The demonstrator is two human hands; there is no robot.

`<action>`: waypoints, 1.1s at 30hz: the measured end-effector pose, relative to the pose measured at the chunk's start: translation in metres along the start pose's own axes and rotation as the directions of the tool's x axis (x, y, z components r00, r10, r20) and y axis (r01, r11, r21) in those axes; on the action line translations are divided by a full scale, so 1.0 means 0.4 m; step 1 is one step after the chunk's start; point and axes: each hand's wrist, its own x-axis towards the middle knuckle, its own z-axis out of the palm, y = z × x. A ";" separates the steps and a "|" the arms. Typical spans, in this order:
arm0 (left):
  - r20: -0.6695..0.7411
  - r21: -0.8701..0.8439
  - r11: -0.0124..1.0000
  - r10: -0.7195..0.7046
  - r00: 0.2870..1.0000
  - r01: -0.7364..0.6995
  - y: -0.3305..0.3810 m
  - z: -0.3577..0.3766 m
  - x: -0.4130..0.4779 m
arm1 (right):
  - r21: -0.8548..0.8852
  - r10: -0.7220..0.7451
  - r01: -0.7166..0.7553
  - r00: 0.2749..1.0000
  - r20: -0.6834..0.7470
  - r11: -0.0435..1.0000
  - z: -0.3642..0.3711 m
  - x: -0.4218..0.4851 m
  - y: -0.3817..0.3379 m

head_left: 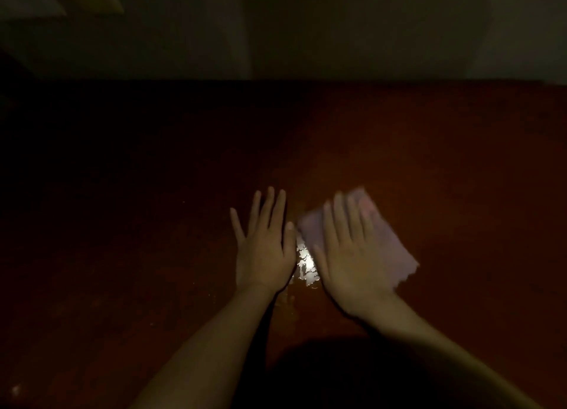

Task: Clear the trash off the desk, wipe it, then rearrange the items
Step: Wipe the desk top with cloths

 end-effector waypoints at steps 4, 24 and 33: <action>-0.008 -0.016 1.000 0.005 1.000 -0.005 0.006 -0.006 0.004 | -0.063 -0.041 0.041 0.999 -0.009 0.997 -0.030 -0.120 0.079; -0.087 -0.002 0.955 0.294 0.952 -0.295 -0.039 -0.007 -0.078 | 0.021 0.436 -0.435 0.896 -0.085 0.900 0.020 -0.228 -0.133; -0.036 0.035 0.971 0.239 0.970 -0.238 -0.187 -0.042 -0.183 | -0.098 0.243 -0.244 0.970 -0.024 0.965 0.017 -0.489 -0.205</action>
